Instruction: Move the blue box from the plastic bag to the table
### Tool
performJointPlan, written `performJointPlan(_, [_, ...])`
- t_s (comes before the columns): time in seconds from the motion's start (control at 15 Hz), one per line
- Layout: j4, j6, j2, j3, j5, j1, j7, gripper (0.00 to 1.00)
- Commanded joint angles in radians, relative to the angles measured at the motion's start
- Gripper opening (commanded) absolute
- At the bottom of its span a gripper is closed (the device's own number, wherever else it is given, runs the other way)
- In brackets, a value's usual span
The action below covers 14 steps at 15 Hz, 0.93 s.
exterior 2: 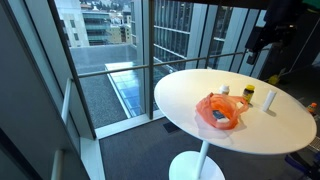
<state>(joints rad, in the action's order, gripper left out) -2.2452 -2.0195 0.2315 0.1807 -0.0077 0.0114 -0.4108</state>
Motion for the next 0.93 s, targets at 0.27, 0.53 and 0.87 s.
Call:
performJointPlan(0.27, [0.089, 0.023, -0.182, -0.089, -0.023, 0.000, -0.033, 1.00])
performJointPlan(0.53, [0.043, -0.008, -0.160, -0.099, -0.013, -0.014, -0.002, 1.00])
performJointPlan(0.87, [0.046, -0.011, -0.168, -0.097, -0.033, -0.018, -0.036, 1.00])
